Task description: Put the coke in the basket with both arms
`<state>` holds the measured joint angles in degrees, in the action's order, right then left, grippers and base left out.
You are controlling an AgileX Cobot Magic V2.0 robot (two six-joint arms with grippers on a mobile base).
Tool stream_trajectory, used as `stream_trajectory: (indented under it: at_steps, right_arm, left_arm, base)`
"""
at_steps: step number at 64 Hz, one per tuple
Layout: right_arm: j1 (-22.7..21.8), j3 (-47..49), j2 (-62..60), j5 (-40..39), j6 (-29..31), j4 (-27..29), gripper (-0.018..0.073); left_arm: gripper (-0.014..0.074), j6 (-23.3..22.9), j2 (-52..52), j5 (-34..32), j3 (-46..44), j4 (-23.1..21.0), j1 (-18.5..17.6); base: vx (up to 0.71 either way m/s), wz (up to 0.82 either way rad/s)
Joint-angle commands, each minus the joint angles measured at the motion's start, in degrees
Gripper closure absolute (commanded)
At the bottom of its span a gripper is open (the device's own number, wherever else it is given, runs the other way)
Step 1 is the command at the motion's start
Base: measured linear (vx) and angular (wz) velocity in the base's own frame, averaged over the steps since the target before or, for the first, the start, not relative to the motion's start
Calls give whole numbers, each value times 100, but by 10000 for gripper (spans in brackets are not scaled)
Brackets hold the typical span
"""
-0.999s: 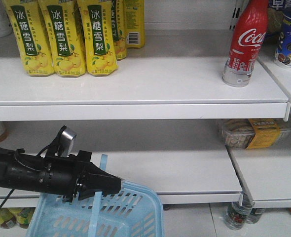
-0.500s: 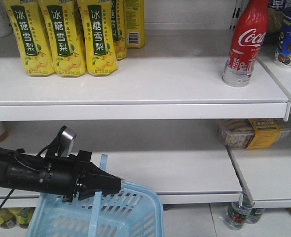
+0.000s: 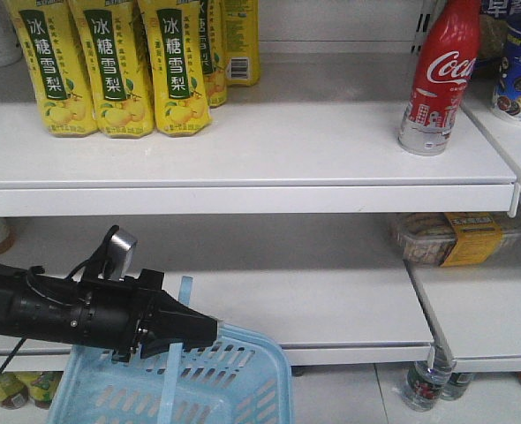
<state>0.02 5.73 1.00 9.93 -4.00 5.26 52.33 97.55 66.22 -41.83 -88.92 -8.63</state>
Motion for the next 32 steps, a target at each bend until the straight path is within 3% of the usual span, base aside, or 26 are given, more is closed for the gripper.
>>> stream_trajectory:
  at_steps: [1, 17, 32]
  right_arm:
    - [0, 648, 480, 20, 92, -7, 568]
    - [0, 1828, 1815, 292, 957, -1, 568]
    - [-2, 2149, 2541, -156, 968, 16, 568]
  left_arm:
    - [603, 69, -263, 445, -94, -368, -14]
    - [603, 69, -263, 445, -94, -368, -14]
    - [603, 69, -263, 445, -94, -368, -14]
  base:
    - [0, 0]
    - [0, 0]
    - [0, 0]
